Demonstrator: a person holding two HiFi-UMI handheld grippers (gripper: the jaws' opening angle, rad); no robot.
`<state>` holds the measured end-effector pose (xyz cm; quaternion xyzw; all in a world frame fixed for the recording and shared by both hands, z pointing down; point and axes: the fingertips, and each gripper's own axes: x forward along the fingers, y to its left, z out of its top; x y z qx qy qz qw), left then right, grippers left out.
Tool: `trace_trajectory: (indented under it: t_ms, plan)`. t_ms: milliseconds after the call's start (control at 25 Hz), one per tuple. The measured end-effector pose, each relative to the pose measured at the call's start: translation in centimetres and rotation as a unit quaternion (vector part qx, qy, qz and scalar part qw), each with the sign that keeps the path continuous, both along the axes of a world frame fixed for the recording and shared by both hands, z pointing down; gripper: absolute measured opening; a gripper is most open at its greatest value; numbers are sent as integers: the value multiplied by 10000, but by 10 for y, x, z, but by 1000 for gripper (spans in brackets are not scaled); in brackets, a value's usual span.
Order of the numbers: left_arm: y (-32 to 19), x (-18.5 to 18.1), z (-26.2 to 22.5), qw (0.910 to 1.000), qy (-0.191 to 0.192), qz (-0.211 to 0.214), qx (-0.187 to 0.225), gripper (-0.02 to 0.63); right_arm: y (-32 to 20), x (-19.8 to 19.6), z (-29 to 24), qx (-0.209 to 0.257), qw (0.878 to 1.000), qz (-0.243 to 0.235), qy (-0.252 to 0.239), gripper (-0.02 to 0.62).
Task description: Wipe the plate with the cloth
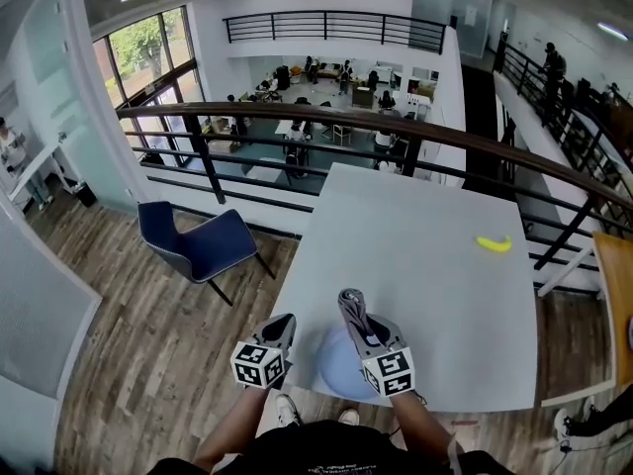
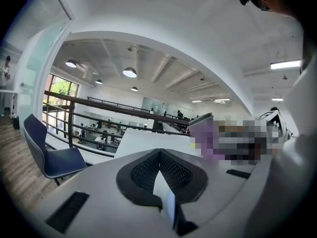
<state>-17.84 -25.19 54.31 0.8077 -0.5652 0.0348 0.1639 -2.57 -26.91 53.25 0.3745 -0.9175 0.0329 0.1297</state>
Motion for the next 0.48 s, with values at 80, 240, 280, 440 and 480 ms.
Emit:
trace_trajectory:
  t_ms: [80, 240, 280, 440, 480]
  plan:
    - [-4, -2, 1, 9999, -90, 73, 83, 12, -1, 1, 4, -82, 9999, 112, 18, 118]
    - [-5, 2, 9, 9996, -84, 247, 50, 12, -1, 5, 16, -233, 9993, 268, 100, 118]
    - [-6, 3, 10, 9995, -87, 290, 44, 12, -2, 6, 18, -257, 9991, 303, 132, 118]
    - [-19, 9, 14, 9992, -197, 356, 66, 12, -10, 8, 25, -387, 9984, 381, 167, 118]
    - [-23, 11, 16, 9989, -253, 382, 77, 12, -11, 8, 26, -416, 9984, 362, 143, 118]
